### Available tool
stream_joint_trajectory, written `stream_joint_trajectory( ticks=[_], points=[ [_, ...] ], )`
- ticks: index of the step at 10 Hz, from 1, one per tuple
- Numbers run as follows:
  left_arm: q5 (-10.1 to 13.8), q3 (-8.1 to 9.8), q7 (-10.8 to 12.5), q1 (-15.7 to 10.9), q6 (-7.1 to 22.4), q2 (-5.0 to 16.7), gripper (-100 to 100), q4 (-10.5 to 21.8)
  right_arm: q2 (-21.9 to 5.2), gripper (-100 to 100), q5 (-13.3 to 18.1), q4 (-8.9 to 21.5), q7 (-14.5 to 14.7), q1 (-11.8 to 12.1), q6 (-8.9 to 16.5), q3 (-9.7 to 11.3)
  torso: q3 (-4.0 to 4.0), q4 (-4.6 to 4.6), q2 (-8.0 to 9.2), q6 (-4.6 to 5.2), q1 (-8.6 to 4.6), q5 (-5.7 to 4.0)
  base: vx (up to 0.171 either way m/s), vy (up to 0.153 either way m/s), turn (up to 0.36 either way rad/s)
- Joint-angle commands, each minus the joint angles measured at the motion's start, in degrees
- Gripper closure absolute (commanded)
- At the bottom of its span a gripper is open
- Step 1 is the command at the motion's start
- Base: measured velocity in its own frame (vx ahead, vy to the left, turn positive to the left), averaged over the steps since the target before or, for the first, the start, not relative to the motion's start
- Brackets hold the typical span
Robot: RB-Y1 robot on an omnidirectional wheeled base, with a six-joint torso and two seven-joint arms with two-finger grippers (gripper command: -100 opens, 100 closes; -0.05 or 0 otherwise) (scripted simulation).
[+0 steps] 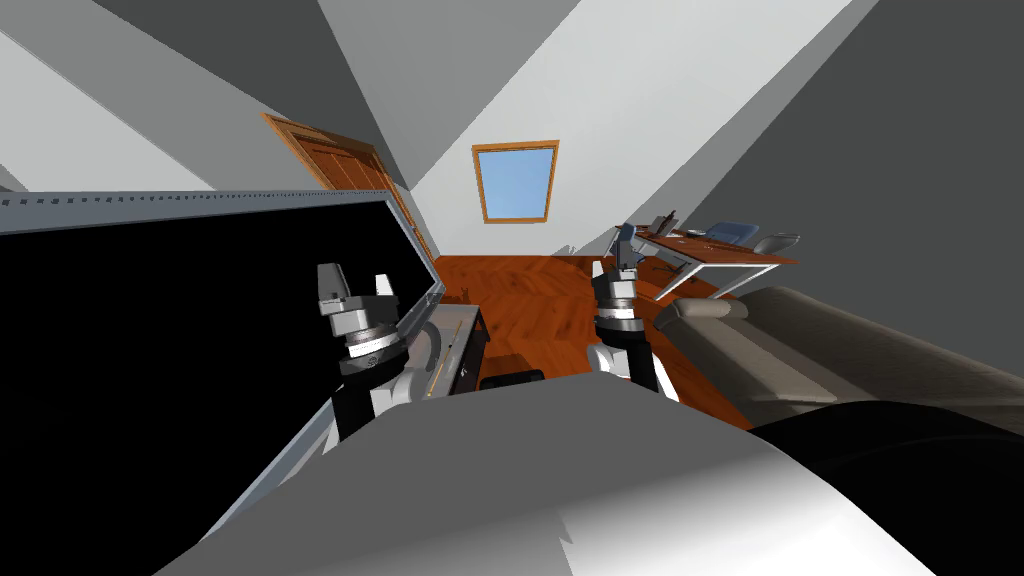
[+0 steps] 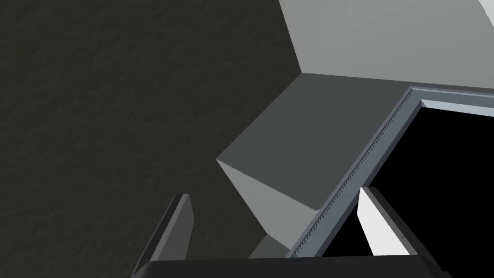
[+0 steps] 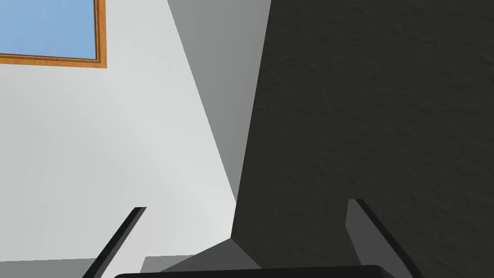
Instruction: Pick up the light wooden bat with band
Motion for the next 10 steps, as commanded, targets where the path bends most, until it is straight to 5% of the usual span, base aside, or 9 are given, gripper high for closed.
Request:
stream_joint_trajectory(
  ticks=[1, 10],
  points=[
    [-1.30, -0.12, 0.69, -0.88, -0.48, 2.20, -100, 2.12, 0.00, 0, 0.00, 0.00, 0.00, 0.00, 0.00, 0.00, 0.00, 0.00, 0.00, 0.00, 0.00, 0.00, -0.013, -0.003, 0.011],
    [-9.63, -0.75, 4.57, -4.85, -3.10, 12.01, -100, 16.07, 0.00, 0, 0.00, 0.00, 0.00, 0.00, 0.00, 0.00, -0.01, 0.00, -0.01, 0.00, 0.03, 0.01, -0.011, 0.001, -0.018]
  ],
)
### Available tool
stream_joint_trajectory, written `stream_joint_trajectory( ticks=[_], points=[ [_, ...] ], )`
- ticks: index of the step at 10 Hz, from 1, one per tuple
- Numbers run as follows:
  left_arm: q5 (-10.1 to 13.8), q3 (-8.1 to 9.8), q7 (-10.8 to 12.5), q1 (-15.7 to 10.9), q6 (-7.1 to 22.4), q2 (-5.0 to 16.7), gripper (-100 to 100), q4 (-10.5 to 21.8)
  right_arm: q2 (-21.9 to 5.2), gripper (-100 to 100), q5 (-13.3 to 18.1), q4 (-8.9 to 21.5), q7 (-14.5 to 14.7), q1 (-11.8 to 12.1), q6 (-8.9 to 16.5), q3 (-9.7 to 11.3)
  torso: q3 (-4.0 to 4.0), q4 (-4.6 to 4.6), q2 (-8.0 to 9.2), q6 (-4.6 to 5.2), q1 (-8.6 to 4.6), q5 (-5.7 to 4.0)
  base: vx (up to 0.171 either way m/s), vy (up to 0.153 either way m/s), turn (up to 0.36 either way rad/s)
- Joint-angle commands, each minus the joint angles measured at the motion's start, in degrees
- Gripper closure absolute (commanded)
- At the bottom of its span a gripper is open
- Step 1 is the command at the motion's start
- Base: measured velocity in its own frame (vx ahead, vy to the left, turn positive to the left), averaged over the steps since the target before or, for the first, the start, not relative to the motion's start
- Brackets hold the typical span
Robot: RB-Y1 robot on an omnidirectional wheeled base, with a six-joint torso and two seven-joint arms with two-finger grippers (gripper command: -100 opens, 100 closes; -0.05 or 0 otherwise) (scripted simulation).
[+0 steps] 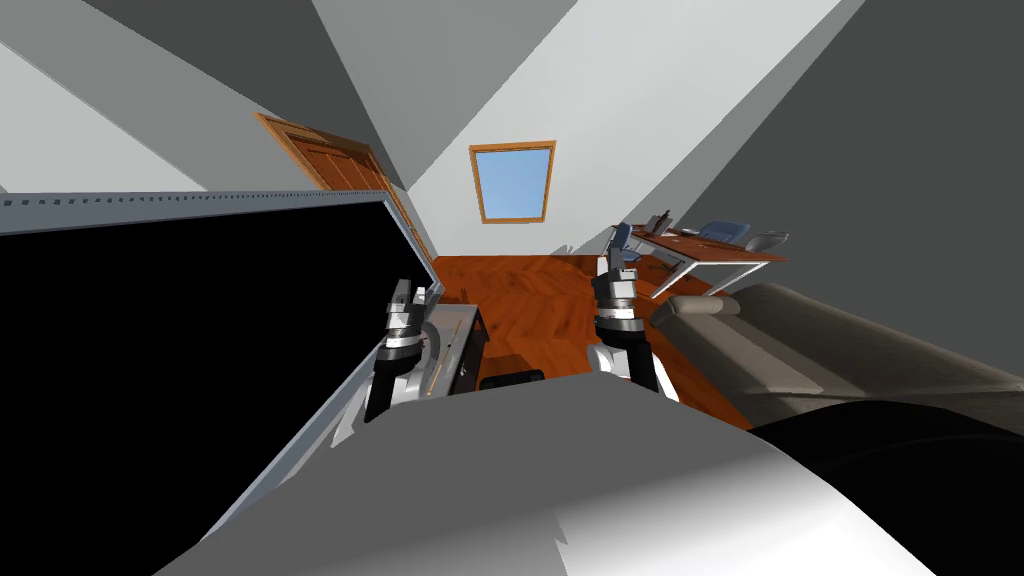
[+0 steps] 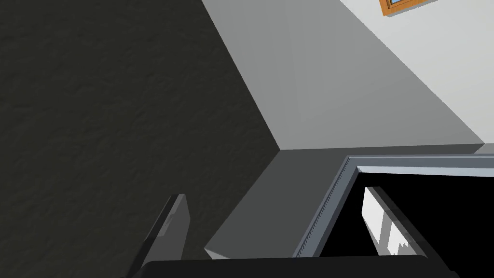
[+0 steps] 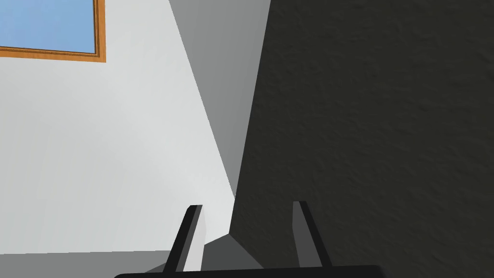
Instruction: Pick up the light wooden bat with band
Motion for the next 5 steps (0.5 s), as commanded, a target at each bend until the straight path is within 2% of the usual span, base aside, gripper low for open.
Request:
stream_joint_trajectory(
  ticks=[1, 2, 3, 4, 5],
  points=[
    [-2.35, -0.35, 0.91, -1.10, -0.26, 2.16, -100, 2.86, 0.00, 0, 0.00, 0.00, 0.00, 0.00, 0.00, 0.00, 0.00, 0.00, 0.00, 0.00, 0.00, 0.00, 0.009, 0.008, -0.062],
    [-2.35, -0.35, 0.91, -1.10, -0.26, 2.16, -100, 3.93, 0.00, 0, 0.00, 0.00, 0.00, 0.00, 0.00, 0.00, -0.01, 0.00, -0.02, 0.01, 0.01, 0.00, 0.008, 0.007, -0.025],
    [-3.95, -0.52, 1.58, -1.56, -0.71, 3.75, -100, 5.83, 0.00, 0, 0.00, 0.00, 0.00, 0.00, 0.00, 0.00, -0.01, 0.00, -0.02, 0.00, -0.01, 0.00, 0.009, 0.005, -0.052],
    [-3.95, -0.52, 1.58, -1.56, -0.71, 3.75, -100, 6.67, 0.00, 0, 0.00, 0.00, 0.00, 0.00, 0.00, 0.00, -0.02, 0.00, -0.03, 0.00, 0.00, 0.00, 0.009, 0.005, -0.024],
    [-5.64, -0.70, 2.26, -1.98, -1.17, 5.38, -100, 8.86, 0.00, 0, 0.00, 0.00, 0.00, 0.00, 0.00, 0.00, -0.01, 0.00, -0.02, -0.01, -0.01, 0.00, 0.012, 0.004, -0.044]
  ],
)
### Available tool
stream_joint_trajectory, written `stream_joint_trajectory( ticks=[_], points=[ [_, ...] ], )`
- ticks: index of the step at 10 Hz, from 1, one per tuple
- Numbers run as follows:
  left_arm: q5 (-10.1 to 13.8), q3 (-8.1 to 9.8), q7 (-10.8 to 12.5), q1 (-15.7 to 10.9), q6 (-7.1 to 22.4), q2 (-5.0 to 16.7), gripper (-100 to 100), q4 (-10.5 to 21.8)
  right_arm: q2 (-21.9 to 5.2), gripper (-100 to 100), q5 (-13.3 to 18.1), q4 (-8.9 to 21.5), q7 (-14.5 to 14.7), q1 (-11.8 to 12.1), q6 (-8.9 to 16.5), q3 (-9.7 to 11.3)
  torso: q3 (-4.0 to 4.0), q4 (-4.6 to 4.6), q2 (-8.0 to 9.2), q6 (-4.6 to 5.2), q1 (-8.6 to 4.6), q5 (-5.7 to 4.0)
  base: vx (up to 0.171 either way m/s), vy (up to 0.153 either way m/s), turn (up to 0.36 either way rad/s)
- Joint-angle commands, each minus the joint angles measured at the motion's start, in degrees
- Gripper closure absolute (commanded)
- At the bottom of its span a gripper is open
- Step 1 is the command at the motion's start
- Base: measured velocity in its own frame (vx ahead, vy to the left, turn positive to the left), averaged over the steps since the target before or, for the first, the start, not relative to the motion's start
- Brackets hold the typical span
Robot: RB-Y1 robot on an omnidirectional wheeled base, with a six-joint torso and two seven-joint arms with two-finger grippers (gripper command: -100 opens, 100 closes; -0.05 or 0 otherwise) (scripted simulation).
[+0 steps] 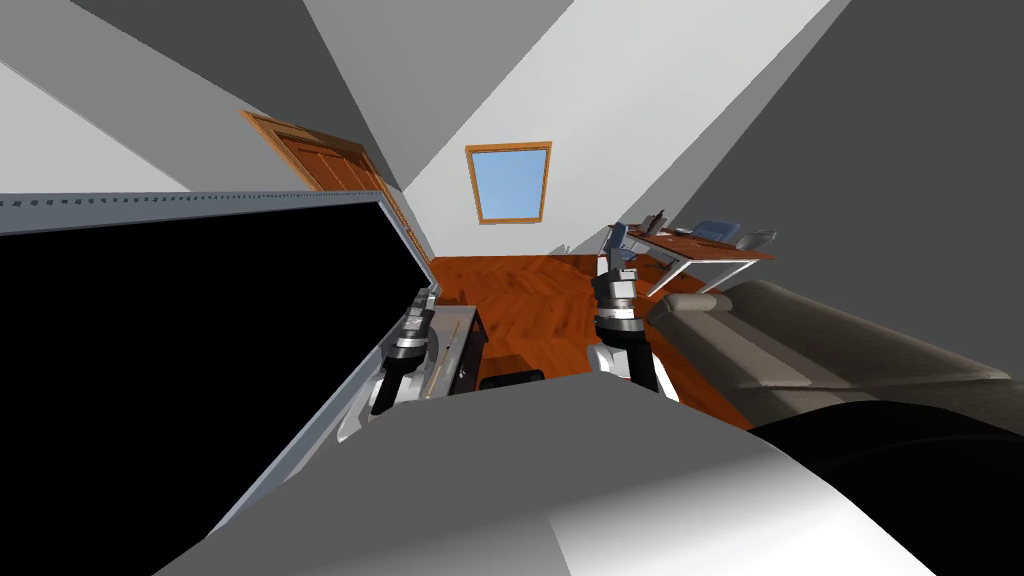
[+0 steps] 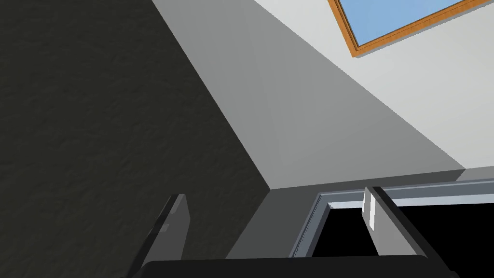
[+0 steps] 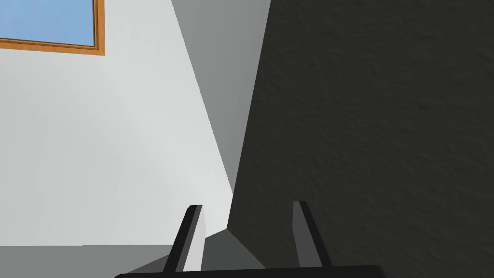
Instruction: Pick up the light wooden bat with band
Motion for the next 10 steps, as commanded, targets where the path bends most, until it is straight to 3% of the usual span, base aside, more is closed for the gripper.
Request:
stream_joint_trajectory(
  ticks=[1, 2, 5, 6, 9, 10],
  points=[
    [-2.55, -0.22, 1.21, -0.45, -0.53, 2.57, -100, 2.86, 0.00, 0, 0.00, 0.00, 0.00, 0.00, 0.00, 0.00, 0.00, 0.00, 0.00, 0.00, 0.00, 0.00, 0.022, 0.008, -0.102],
    [-2.55, -0.22, 1.21, -0.45, -0.53, 2.57, -100, 4.56, 0.00, 0, 0.00, 0.00, 0.00, 0.00, 0.00, 0.00, -0.02, -0.01, -0.03, 0.00, 0.02, 0.00, 0.019, 0.009, -0.042],
    [-6.28, -0.75, 2.64, -1.10, -1.54, 5.89, -100, 10.15, 0.00, 0, 0.00, 0.00, 0.00, 0.00, 0.00, 0.00, -0.01, 0.00, -0.01, -0.02, 0.00, 0.00, 0.020, 0.006, -0.058],
    [-6.28, -0.75, 2.64, -1.10, -1.54, 5.89, -100, 10.80, 0.00, 0, 0.00, 0.00, 0.00, 0.00, 0.00, 0.00, -0.02, -0.01, -0.03, 0.00, 0.01, 0.00, 0.020, 0.008, -0.046],
    [-10.22, -1.43, 4.09, -1.56, -2.59, 9.18, -100, 16.13, 0.00, 0, 0.00, 0.00, 0.00, 0.00, 0.00, 0.00, -0.02, -0.01, -0.03, -0.02, -0.02, 0.00, 0.024, 0.002, -0.072],
    [-10.22, -1.43, 4.09, -1.56, -2.59, 9.18, -100, 17.30, 0.00, 0, 0.00, 0.00, 0.00, 0.00, 0.00, 0.00, -0.02, -0.01, -0.03, -0.01, -0.03, -0.01, 0.022, 0.004, -0.048]
  ],
)
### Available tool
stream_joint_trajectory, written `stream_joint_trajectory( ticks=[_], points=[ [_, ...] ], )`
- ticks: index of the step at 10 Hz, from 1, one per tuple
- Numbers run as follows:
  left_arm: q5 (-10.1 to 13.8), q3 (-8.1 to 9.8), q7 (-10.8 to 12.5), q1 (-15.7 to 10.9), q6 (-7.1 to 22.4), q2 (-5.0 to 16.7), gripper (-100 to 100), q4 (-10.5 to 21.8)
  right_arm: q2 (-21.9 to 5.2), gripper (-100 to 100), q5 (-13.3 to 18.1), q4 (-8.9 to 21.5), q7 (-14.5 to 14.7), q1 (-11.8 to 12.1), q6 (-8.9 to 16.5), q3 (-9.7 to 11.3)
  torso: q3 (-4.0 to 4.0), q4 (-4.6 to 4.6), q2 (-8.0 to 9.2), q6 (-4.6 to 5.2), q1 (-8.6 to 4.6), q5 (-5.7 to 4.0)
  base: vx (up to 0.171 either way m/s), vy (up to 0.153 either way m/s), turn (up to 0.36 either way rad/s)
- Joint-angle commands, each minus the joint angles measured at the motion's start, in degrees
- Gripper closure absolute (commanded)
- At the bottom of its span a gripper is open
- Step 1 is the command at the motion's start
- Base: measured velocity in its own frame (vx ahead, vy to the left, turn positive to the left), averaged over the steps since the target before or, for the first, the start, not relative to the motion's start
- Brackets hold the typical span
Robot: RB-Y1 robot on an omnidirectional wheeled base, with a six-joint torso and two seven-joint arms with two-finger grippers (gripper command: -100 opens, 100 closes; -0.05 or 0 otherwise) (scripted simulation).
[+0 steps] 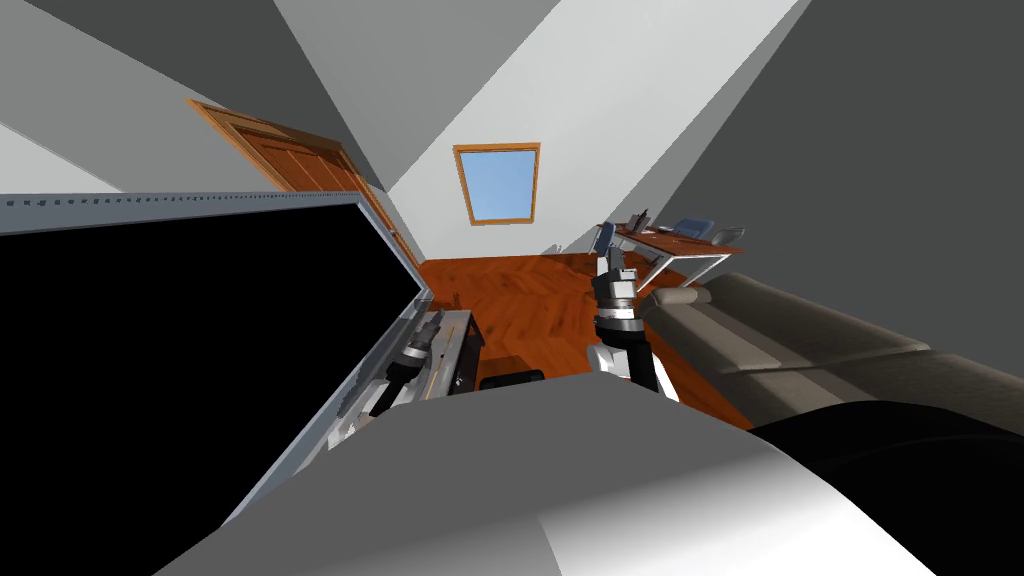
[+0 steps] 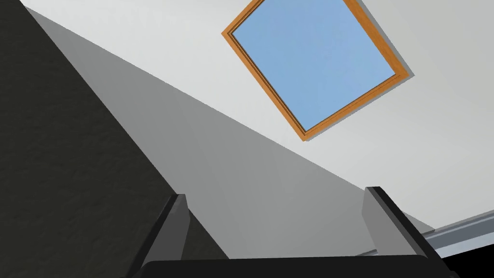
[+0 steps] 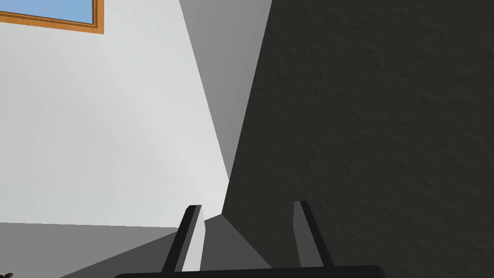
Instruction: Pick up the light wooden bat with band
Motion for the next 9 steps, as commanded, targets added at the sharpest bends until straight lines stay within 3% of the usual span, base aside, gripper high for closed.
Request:
stream_joint_trajectory(
  ticks=[1, 2, 3, 4, 6, 7, 8, 9],
  points=[
    [-2.34, -0.50, 0.83, -0.22, -0.65, 1.80, -100, 2.86, 0.00, 0, 0.00, 0.00, 0.00, 0.00, 0.00, 0.00, 0.00, 0.00, 0.00, 0.00, 0.00, 0.00, 0.032, 0.002, -0.089],
    [-2.34, -0.50, 0.83, -0.22, -0.65, 1.80, -100, 4.10, 0.00, 0, 0.00, 0.00, 0.00, 0.00, 0.00, 0.00, -0.02, 0.00, -0.03, 0.02, 0.00, 0.00, 0.026, 0.001, -0.050],
    [-4.38, -0.95, 1.55, -0.33, -1.20, 3.35, -100, 5.77, 0.00, 0, 0.00, 0.00, 0.00, 0.00, 0.00, 0.00, -0.01, -0.01, -0.02, 0.00, -0.01, 0.00, 0.029, -0.005, -0.123],
    [-4.38, -0.95, 1.55, -0.33, -1.20, 3.35, -100, 7.54, 0.00, 0, 0.00, 0.00, 0.00, 0.00, 0.00, 0.00, -0.02, 0.00, -0.04, 0.02, -0.02, -0.01, 0.027, 0.000, -0.048],
    [-8.27, -1.94, 2.96, -0.40, -2.29, 6.33, -100, 12.30, 0.00, 0, 0.00, 0.00, 0.00, 0.00, 0.00, 0.00, -0.02, -0.01, -0.04, 0.01, -0.04, -0.01, 0.041, -0.007, -0.134],
    [-8.47, -1.94, 2.96, -0.40, -2.29, 6.33, -100, 14.13, 0.00, 0, 0.00, 0.00, 0.00, 0.00, 0.00, 0.00, -0.05, -0.01, -0.08, 0.02, -0.02, -0.01, 0.040, 0.000, -0.060],
    [-10.50, -2.45, 3.63, -0.37, -2.83, 7.75, -100, 15.80, 0.00, 0, 0.00, 0.00, 0.00, 0.00, 0.00, 0.00, -0.04, -0.01, -0.06, -0.02, -0.02, -0.01, 0.042, -0.016, -0.115],
    [-10.50, -2.45, 3.63, -0.37, -2.83, 7.75, -100, 17.36, 0.00, 0, 0.00, 0.00, 0.00, 0.00, 0.00, 0.00, -0.04, -0.01, -0.07, 0.01, -0.07, -0.02, 0.034, -0.012, -0.052]
  ],
)
